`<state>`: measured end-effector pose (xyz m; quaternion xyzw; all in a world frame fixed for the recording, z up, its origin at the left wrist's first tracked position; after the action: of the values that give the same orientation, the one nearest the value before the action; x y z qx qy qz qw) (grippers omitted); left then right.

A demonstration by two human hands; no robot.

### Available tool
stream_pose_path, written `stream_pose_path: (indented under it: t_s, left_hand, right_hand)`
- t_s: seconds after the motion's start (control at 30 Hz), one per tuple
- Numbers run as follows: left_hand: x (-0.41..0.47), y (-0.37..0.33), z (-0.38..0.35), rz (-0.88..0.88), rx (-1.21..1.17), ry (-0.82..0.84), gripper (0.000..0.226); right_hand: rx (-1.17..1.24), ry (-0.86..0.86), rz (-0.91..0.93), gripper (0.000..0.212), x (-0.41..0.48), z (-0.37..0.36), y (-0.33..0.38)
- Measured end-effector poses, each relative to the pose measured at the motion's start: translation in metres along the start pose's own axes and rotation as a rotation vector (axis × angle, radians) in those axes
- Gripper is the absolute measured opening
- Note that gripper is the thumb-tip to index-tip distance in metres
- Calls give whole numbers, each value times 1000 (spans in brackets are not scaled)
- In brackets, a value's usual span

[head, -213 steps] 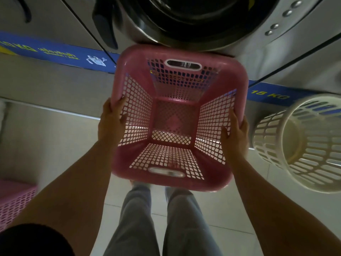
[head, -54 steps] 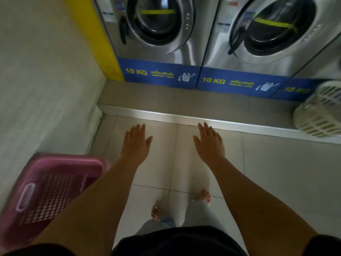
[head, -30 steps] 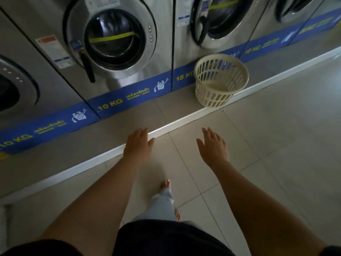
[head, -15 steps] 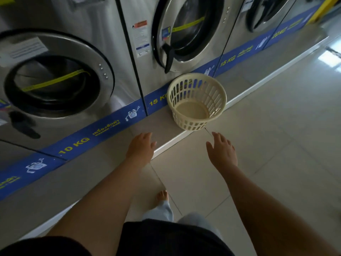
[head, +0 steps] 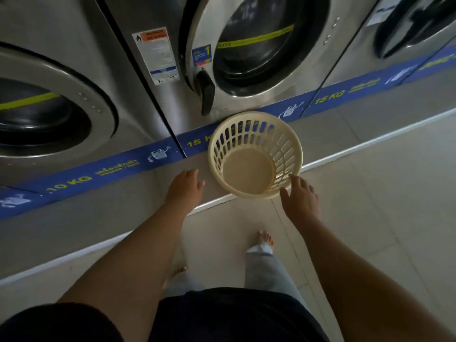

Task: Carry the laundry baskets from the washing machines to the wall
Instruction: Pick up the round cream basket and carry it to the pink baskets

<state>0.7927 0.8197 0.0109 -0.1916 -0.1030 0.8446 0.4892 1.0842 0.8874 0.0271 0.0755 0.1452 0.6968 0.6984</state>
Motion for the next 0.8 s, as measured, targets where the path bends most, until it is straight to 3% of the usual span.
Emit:
stream_pose_path:
  t_s: [0.33,0.63,0.8]
  left_hand:
    - [58,-73,-94,248,-80,-34,51]
    - [137,-25,-169,358,-20,-179,50]
    - [157,4,-215,458,-92,-173,54]
  right_hand:
    - [-23,131,48,58,136,-44,-65]
    - [10,138,9,59,226,-133,-94]
    - [63,110,29,55,270,-186,-105]
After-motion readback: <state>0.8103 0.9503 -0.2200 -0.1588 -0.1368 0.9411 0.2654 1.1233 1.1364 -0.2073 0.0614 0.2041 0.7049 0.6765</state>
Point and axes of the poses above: each hand's wrist, its own x-axis towards the middle knuckle, its own z-axis out of the back of the hand, y = z × x, the point moved 6 cm from there along x, towards the middle knuckle, and after that the axes turned 14 degrees about -y, right-handed, at the moved point
